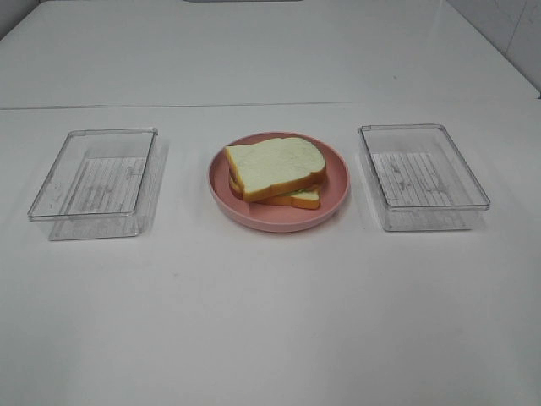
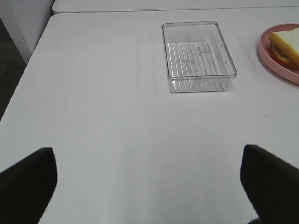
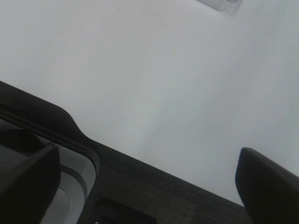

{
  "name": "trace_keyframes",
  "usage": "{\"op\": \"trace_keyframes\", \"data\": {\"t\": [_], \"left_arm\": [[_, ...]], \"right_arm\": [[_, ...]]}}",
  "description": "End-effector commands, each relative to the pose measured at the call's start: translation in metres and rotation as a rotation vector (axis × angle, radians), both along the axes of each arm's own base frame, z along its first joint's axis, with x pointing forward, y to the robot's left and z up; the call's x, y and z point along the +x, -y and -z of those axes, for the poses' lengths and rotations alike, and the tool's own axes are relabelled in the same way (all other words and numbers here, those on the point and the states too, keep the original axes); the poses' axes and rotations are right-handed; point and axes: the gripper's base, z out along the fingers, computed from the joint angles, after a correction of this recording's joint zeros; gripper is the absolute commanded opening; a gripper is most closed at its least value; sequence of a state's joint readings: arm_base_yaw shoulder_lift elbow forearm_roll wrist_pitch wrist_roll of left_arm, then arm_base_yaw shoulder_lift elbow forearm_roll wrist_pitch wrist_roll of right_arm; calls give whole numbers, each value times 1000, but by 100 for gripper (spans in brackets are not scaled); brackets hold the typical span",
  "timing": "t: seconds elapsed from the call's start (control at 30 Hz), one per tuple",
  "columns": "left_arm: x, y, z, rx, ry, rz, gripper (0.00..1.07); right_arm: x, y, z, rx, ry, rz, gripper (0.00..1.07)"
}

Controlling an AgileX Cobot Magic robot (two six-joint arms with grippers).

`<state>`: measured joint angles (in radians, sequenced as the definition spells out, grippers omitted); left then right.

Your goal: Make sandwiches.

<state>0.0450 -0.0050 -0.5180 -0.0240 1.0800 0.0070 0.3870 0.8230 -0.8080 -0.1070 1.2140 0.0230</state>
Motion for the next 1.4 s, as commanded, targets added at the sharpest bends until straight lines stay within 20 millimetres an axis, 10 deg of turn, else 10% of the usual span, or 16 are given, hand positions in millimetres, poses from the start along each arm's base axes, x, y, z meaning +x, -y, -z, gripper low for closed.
{"op": "trace_keyframes", "data": {"t": [0.03, 0.6, 1.4], "left_arm": [[-2, 0, 0, -6, 17, -6, 100], [-2, 0, 0, -6, 17, -6, 100], [-1, 0, 0, -6, 16, -6, 100]], "right_arm": [[-27, 13, 14, 11, 75, 14, 99], [-105, 39, 47, 158, 424, 266, 99], [-121, 39, 57, 178, 596, 273, 99]]}}
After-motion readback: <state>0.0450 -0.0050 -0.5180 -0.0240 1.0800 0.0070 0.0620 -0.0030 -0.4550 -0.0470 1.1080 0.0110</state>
